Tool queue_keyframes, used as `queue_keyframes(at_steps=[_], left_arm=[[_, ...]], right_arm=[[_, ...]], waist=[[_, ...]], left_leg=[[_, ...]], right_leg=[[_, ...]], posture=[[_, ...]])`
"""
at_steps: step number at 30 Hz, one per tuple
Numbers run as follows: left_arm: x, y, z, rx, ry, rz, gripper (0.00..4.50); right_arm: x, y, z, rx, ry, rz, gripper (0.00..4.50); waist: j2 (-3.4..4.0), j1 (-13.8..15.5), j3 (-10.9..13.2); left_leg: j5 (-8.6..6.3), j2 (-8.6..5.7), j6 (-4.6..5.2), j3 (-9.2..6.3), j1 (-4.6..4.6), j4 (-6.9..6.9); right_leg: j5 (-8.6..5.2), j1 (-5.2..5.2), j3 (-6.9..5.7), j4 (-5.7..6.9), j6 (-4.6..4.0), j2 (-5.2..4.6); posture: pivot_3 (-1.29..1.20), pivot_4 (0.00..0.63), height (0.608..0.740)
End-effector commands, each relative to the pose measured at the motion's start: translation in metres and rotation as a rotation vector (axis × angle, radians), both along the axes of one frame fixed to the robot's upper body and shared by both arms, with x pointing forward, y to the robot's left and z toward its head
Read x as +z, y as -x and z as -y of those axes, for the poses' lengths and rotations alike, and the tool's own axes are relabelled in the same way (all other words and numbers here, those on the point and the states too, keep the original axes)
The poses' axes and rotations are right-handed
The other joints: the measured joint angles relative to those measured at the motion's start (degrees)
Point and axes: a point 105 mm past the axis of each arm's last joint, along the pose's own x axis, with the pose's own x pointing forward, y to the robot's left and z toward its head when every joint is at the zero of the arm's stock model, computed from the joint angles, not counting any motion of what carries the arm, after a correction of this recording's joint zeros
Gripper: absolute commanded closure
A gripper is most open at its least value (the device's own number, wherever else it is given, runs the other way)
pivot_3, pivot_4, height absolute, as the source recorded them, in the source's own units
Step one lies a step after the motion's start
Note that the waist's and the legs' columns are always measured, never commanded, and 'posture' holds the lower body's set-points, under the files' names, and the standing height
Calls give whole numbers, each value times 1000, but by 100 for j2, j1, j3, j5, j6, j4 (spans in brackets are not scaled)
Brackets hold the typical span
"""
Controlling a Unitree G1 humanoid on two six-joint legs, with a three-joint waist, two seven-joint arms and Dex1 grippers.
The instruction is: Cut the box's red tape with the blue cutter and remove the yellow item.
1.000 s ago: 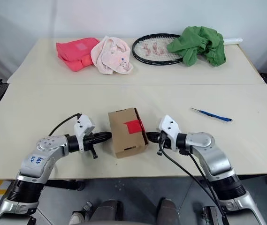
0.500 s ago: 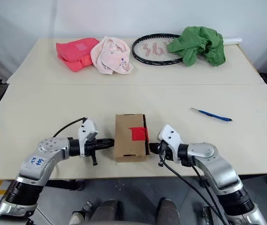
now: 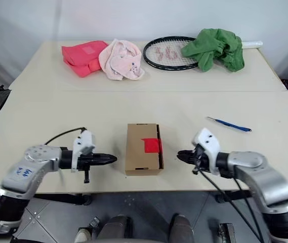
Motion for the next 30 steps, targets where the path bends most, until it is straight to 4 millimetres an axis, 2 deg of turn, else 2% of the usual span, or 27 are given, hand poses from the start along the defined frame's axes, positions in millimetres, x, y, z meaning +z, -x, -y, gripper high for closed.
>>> queue_keyframes(at_steps=[1, 5, 9, 12, 16, 22, 30], left_arm=[[36, 2, 8, -100, 92, 103, 4500], [61, -3, 27, -179, 185, 167, 4500], [65, -5, 43, -240, 163, 175, 4500], [54, -12, 48, -255, 103, 182, 4500], [41, -23, 51, -243, 34, 202, 4500], [37, -20, 60, -260, 50, 195, 4500], [32, -18, 61, -257, 33, 185, 4500]], right_arm=[[18, 7, 3, -50, -10, -76, 2884], [30, 5, -4, -108, -79, -231, 1521], [32, 2, -22, -72, -98, -308, 103], [32, -6, -37, -63, -155, -347, 20], [29, -19, -44, -130, -187, -366, 20], [32, -30, -44, -205, -220, -375, 20], [28, -32, -35, -259, -228, -406, 20]], waist=[[0, 15, 0], [0, 21, 0], [0, 13, 0], [0, 7, 0], [0, 4, 0], [0, 7, 0], [0, 0, 0]], left_leg=[[0, 0, 1, 0, 0, 1], [-1, 0, 1, 0, -1, 6], [-1, -1, 1, 0, -1, 5], [-1, -1, 1, 1, -1, -1], [0, -1, 1, 3, -1, 2], [0, -1, 1, 3, -4, 1], [-1, 0, 1, 3, -4, 1]], right_leg=[[1, 0, 0, -1, -1, 0], [2, 2, 1, 1, -3, 0], [2, 0, 0, 4, -3, 0], [2, -1, 0, 3, -3, 0], [2, -2, -1, 3, -3, 0], [2, -6, -1, 6, -3, 0], [2, -6, -1, 6, -2, 0]], posture=[[0, 150, 740], [0, 150, 740], [0, 150, 740], [0, 150, 740], [0, 150, 740], [0, 150, 740], [0, 150, 740]])
